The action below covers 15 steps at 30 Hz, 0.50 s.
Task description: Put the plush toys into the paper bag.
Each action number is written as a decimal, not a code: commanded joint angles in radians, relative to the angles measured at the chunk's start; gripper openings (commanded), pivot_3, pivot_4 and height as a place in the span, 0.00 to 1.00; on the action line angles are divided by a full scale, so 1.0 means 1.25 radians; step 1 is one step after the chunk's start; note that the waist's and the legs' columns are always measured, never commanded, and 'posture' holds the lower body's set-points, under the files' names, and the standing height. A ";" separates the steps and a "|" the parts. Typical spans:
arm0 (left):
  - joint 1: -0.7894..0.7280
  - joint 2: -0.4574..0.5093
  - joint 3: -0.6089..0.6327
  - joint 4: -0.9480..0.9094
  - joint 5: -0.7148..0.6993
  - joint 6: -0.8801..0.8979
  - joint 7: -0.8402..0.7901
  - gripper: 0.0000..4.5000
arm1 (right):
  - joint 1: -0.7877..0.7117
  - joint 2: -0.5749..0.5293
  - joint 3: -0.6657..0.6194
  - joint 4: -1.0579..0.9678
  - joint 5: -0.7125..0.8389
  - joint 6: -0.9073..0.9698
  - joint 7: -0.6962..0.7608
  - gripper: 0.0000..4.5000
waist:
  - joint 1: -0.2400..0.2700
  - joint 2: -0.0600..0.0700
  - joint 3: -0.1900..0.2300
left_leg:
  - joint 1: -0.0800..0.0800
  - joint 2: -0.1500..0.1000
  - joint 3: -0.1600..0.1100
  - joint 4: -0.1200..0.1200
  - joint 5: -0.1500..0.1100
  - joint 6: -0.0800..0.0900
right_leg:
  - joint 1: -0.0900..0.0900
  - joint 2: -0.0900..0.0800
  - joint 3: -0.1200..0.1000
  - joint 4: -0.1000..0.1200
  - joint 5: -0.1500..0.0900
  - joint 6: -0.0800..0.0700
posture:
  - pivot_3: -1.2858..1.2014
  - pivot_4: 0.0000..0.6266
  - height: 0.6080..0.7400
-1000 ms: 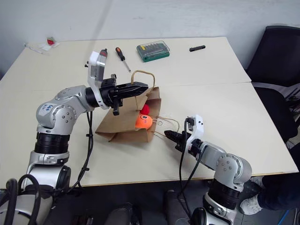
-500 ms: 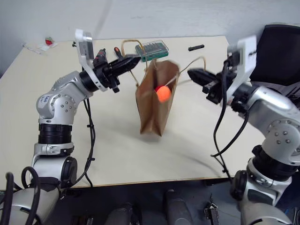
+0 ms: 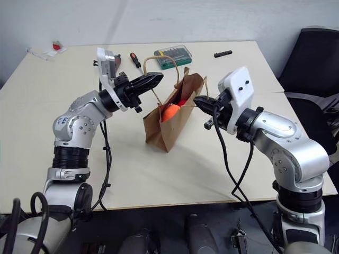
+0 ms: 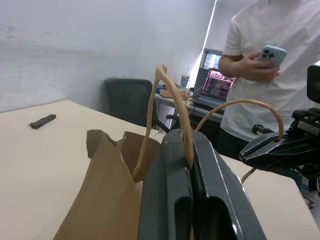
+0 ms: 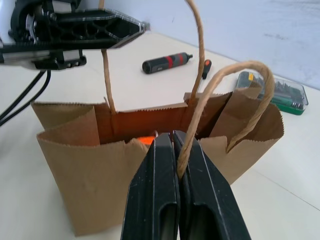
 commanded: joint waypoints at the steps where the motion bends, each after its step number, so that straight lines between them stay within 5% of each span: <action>1: 0.011 0.037 0.035 -0.069 -0.033 0.028 -0.008 0.13 | -0.014 -0.006 -0.062 -0.042 0.074 0.020 -0.002 0.14 | -0.001 0.000 0.000 | 0.000 0.000 0.000 0.000 0.000 0.000 | 0.000 0.000 0.000 0.000 0.000 0.000 | 0.52 0.24 1.00; 12: 0.232 0.202 0.112 -0.304 -0.114 0.157 -0.022 0.91 | 0.084 -0.137 -0.235 -0.112 0.292 0.120 0.012 1.00 | 0.000 0.000 0.000 | 0.000 0.000 -0.001 -0.001 0.000 0.000 | 0.000 -0.001 0.000 -0.001 0.000 0.000 | 0.52 0.24 1.00; 15: 0.338 0.229 0.063 -0.365 -0.066 0.116 -0.045 0.99 | 0.201 -0.195 -0.240 -0.131 0.290 0.117 0.055 1.00 | 0.007 0.000 0.000 | 0.001 0.000 -0.001 -0.004 0.000 0.000 | 0.002 -0.001 0.000 -0.003 0.000 0.000 | 0.52 0.24 1.00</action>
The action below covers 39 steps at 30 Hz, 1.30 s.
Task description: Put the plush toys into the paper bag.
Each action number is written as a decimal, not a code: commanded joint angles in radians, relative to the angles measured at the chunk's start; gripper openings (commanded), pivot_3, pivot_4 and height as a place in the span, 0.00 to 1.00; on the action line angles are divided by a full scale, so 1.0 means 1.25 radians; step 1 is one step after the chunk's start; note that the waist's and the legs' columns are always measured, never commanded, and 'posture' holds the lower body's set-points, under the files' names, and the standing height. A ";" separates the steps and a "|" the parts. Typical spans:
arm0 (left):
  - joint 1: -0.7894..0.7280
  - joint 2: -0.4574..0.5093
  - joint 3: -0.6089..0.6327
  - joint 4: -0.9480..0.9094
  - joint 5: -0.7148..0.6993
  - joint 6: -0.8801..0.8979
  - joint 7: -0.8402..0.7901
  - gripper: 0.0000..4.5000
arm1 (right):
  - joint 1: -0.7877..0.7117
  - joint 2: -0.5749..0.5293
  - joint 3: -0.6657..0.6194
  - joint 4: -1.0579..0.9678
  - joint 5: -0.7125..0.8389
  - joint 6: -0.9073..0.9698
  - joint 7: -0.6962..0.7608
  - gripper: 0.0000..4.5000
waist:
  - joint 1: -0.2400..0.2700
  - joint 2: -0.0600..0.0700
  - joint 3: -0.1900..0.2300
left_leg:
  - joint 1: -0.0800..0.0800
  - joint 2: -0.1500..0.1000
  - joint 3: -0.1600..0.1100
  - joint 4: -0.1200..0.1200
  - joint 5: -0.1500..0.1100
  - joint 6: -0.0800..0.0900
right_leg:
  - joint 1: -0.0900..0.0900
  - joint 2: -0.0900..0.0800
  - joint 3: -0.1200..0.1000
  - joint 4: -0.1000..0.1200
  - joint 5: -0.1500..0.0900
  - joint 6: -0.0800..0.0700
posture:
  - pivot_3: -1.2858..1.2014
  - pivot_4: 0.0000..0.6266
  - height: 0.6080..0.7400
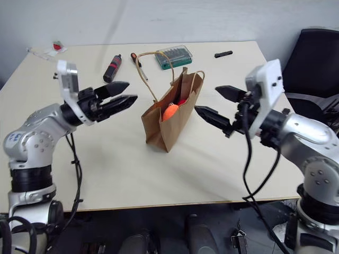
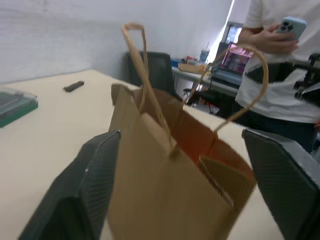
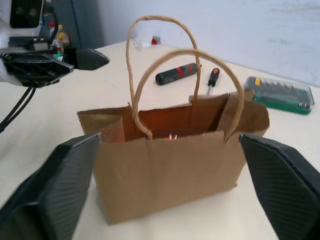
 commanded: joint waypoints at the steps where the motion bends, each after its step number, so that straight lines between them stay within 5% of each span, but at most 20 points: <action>1: 0.068 0.013 -0.048 -0.071 0.041 -0.049 -0.021 0.99 | 0.086 -0.042 -0.003 -0.038 -0.004 -0.019 0.037 1.00 | 0.008 0.000 0.000 | 0.000 0.000 0.000 0.000 0.000 0.000 | 0.000 0.000 0.000 -0.001 0.000 0.000 | 0.52 0.24 1.00; 5: 0.069 -0.046 -0.111 -0.030 0.099 -0.118 0.003 1.00 | 0.101 0.041 0.176 0.017 -0.156 -0.111 -0.040 0.87 | 0.013 -0.004 0.001 | 0.000 0.000 0.000 0.003 0.000 0.001 | 0.002 0.000 0.000 -0.001 0.002 0.001 | 0.52 0.24 1.00; 9: 0.039 -0.095 -0.156 0.017 0.144 -0.174 0.008 1.00 | 0.054 0.104 0.373 0.096 -0.337 -0.230 -0.057 0.55 | 0.014 -0.004 0.001 | 0.000 -0.001 0.001 0.003 0.001 0.002 | 0.002 0.000 0.001 -0.001 0.003 0.002 | 0.52 0.24 1.00; 16: 0.001 -0.158 -0.202 0.089 0.210 -0.238 0.036 1.00 | -0.043 0.209 0.494 0.246 -0.492 -0.353 -0.054 0.01 | 0.013 -0.004 0.001 | -0.001 0.000 0.002 0.002 0.000 0.002 | -0.001 0.001 0.001 -0.001 0.003 0.001 | 0.52 0.24 1.00; 28: -0.047 -0.273 -0.228 0.194 0.313 -0.307 0.147 1.00 | -0.057 0.271 0.504 0.316 -0.560 -0.416 -0.019 0.01 | 0.014 -0.004 0.001 | -0.001 0.000 0.002 0.004 0.000 0.003 | 0.000 0.000 0.001 0.000 0.003 0.001 | 0.52 0.24 1.00; 31: -0.061 -0.275 -0.228 0.224 0.324 -0.315 0.151 0.87 | -0.045 0.269 0.496 0.302 -0.564 -0.416 -0.013 0.00 | 0.014 -0.004 0.001 | -0.001 0.000 0.002 0.004 0.000 0.003 | 0.000 0.000 0.001 0.000 0.003 0.001 | 0.52 0.24 1.00; 39: -0.120 -0.217 -0.226 0.314 0.304 -0.366 -0.011 0.31 | 0.111 0.140 0.324 0.086 -0.460 -0.367 0.069 0.00 | 0.027 -0.004 0.001 | -0.002 0.000 0.002 0.005 0.000 0.003 | 0.000 0.000 0.000 -0.001 0.003 0.001 | 0.52 0.24 1.00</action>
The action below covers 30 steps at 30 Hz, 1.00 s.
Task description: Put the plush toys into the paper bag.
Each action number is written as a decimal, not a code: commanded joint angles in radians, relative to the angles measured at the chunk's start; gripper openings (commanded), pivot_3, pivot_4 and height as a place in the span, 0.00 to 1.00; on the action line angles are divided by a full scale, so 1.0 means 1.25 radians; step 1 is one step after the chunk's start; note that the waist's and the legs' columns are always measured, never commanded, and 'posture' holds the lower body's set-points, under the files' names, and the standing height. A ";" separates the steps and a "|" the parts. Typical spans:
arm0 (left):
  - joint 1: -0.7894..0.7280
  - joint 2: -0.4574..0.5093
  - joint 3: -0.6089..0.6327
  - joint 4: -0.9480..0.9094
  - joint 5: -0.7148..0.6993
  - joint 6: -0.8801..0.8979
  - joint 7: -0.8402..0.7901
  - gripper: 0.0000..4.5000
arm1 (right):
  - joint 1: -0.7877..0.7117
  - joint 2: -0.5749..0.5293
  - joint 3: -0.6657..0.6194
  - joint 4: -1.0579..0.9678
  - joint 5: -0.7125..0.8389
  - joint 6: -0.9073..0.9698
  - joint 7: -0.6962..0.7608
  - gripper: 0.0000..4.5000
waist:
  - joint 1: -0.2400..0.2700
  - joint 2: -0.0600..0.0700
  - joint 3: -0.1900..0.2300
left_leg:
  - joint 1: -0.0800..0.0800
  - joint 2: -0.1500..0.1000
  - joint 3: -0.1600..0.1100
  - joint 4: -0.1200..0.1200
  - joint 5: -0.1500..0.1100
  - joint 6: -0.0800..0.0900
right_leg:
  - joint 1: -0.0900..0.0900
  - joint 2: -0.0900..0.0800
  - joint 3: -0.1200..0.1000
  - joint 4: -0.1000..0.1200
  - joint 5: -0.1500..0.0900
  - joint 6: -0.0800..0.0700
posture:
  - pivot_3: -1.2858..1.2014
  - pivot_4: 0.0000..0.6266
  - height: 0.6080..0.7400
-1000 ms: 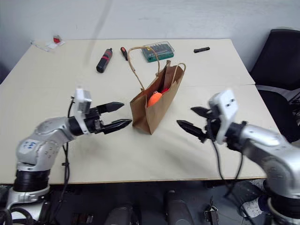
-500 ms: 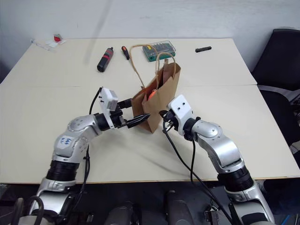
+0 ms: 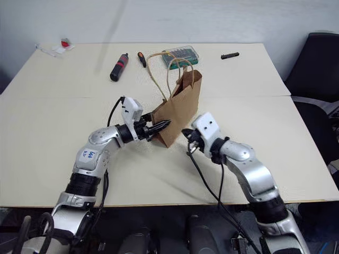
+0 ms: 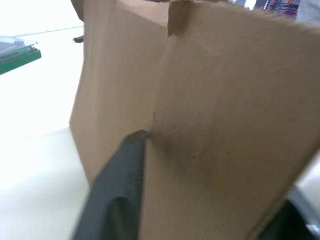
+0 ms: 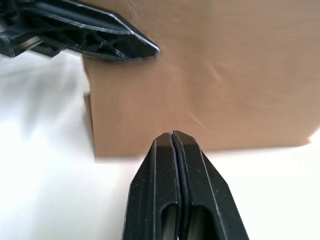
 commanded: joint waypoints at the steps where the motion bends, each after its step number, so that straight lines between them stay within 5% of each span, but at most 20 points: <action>1: -0.047 0.032 0.005 0.027 -0.037 -0.029 -0.135 0.25 | 0.085 -0.079 -0.150 -0.151 0.099 0.039 0.065 0.00 | 0.006 0.000 0.000 | 0.000 0.000 0.000 0.000 0.000 0.000 | 0.000 0.000 0.000 0.000 0.000 0.000 | 0.52 0.24 1.00; 5: -0.113 0.061 -0.009 0.123 -0.063 -0.046 -0.321 0.00 | 0.233 -0.186 -0.380 -0.256 0.257 0.101 0.169 0.20 | 0.013 0.000 0.000 | 0.000 0.000 0.000 0.000 0.000 0.000 | 0.001 0.000 -0.001 0.000 0.000 0.000 | 0.52 0.24 1.00; 8: -0.190 0.051 -0.033 0.244 -0.051 -0.065 -0.440 0.00 | 0.346 -0.245 -0.571 -0.272 0.334 0.130 0.240 0.42 | 0.012 -0.001 0.001 | 0.000 -0.001 -0.001 0.001 -0.001 0.001 | 0.002 0.001 -0.001 -0.001 0.001 0.001 | 0.52 0.24 1.00; 15: -0.316 -0.018 -0.080 0.503 0.023 -0.201 -0.598 0.00 | 0.528 -0.256 -0.805 -0.284 0.401 0.152 0.293 0.97 | 0.009 -0.002 0.001 | -0.001 -0.002 0.000 0.000 -0.002 0.004 | 0.003 0.002 0.001 -0.005 0.002 0.004 | 0.52 0.24 1.00; 21: -0.357 -0.020 -0.070 0.609 0.070 -0.257 -0.611 0.00 | 0.589 -0.228 -0.777 -0.298 0.380 0.117 0.269 0.99 | 0.007 -0.003 0.002 | -0.002 -0.002 0.000 0.001 -0.003 0.005 | 0.002 0.001 0.003 -0.007 0.003 0.006 | 0.52 0.24 1.00; 26: -0.320 0.066 -0.038 0.494 0.048 -0.165 -0.622 0.28 | 0.580 -0.254 -0.752 -0.257 0.376 0.097 0.289 1.00 | 0.006 -0.003 0.002 | -0.002 -0.002 0.000 0.001 -0.003 0.006 | 0.002 0.001 0.003 -0.007 0.004 0.006 | 0.52 0.24 1.00; 30: -0.220 0.188 0.000 0.246 -0.010 0.029 -0.616 0.56 | 0.555 -0.296 -0.744 -0.200 0.381 0.088 0.339 1.00 | 0.005 -0.003 0.002 | -0.002 -0.001 0.001 0.001 -0.003 0.006 | 0.002 0.001 0.003 -0.007 0.004 0.006 | 0.52 0.24 1.00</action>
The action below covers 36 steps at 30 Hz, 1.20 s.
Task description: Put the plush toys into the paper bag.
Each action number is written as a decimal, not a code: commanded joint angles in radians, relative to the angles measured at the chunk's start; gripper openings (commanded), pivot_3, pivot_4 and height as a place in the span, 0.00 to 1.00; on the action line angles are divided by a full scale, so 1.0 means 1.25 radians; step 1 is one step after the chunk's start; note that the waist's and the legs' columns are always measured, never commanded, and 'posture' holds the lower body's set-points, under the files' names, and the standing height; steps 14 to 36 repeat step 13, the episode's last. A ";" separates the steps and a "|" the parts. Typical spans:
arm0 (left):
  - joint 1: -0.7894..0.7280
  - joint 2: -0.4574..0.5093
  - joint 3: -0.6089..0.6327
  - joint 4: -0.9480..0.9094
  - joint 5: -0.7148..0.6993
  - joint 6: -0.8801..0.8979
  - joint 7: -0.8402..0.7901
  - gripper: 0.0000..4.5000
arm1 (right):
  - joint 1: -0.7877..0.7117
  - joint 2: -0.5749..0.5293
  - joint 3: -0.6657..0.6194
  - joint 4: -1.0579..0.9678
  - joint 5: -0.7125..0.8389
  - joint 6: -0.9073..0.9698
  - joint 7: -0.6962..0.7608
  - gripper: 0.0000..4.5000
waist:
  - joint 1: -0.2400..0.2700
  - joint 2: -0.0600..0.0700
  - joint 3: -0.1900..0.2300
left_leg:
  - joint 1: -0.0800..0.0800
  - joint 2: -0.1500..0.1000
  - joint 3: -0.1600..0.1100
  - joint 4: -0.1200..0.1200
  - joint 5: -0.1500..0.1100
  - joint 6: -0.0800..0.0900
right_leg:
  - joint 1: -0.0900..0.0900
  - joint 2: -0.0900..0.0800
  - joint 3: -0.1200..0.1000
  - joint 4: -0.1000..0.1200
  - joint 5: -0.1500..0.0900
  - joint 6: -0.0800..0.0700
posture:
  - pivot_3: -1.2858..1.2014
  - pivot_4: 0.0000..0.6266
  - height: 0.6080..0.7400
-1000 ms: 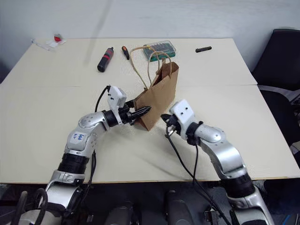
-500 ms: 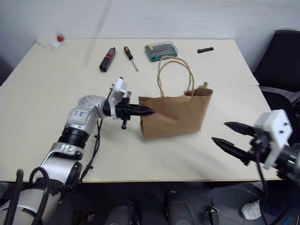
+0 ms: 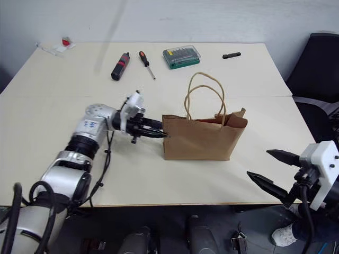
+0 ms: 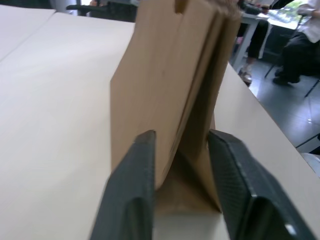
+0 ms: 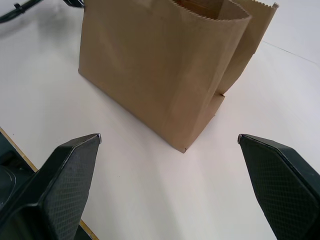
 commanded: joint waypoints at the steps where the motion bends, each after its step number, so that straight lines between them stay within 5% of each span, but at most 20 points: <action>1: 0.081 0.097 0.048 -0.234 -0.072 0.173 0.001 0.62 | -0.019 -0.038 -0.004 0.040 0.010 -0.023 0.048 1.00 | 0.001 0.000 0.000 | 0.000 0.000 0.000 0.000 0.000 0.000 | 0.000 0.000 0.000 0.000 0.000 0.000 | 0.52 0.24 1.00; 6: 0.308 0.357 0.215 -0.571 -0.211 0.432 0.005 0.99 | -0.066 -0.121 -0.028 0.151 0.038 -0.012 0.153 1.00 | -0.004 0.000 0.001 | 0.000 0.001 -0.001 0.000 0.000 0.000 | 0.000 -0.001 -0.001 0.001 0.000 -0.001 | 0.52 0.24 1.00; 9: 0.391 0.458 0.329 -0.639 -0.278 0.510 0.014 1.00 | -0.107 -0.183 -0.045 0.239 0.052 0.010 0.209 1.00 | 0.002 -0.001 0.001 | 0.001 0.001 -0.001 0.001 0.000 0.000 | 0.001 -0.002 -0.001 0.000 0.000 -0.001 | 0.52 0.24 1.00; 36: 0.412 0.459 0.384 -0.679 -0.322 0.539 0.088 1.00 | -0.158 -0.219 -0.023 0.309 0.043 0.012 0.235 1.00 | 0.015 -0.001 0.001 | 0.004 -0.001 -0.003 0.001 -0.001 0.002 | 0.006 -0.004 -0.004 -0.002 0.000 -0.001 | 0.52 0.24 1.00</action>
